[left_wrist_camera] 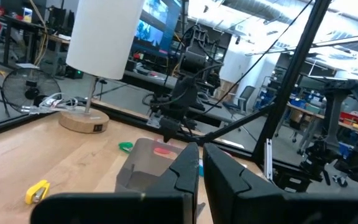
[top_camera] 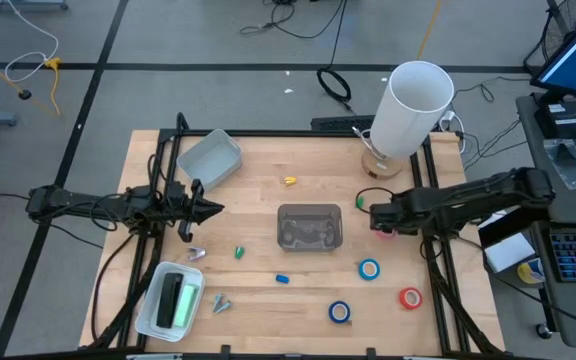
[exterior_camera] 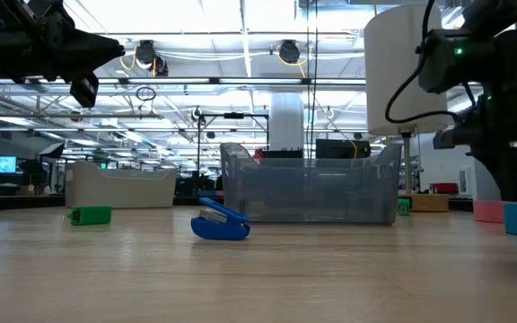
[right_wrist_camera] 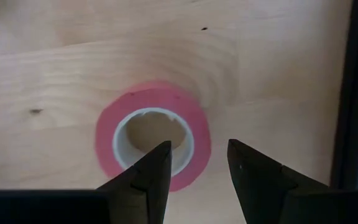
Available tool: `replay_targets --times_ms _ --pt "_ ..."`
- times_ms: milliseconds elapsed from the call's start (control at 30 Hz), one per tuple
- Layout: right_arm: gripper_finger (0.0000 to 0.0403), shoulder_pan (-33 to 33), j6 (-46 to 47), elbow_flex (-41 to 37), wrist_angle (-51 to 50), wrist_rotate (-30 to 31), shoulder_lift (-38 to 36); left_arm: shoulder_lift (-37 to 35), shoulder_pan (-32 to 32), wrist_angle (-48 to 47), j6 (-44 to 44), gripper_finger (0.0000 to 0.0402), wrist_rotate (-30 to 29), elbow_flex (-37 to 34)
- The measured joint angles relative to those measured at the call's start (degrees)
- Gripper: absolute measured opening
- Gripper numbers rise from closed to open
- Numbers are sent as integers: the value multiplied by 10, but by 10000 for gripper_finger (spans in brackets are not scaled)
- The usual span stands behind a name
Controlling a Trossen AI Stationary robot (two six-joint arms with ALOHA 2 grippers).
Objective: Pick and place Stapler, Stapler remover, tape
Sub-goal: Put the pink tape into the grey bin
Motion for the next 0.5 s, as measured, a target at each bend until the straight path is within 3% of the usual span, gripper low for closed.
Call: replay_targets --times_ms 267,500 --pt "153 0 -75 -23 28 -16 49 0 0 0 0 24 0 0" --pt "153 0 -124 -36 79 -24 47 0 0 3 0 24 0 0"
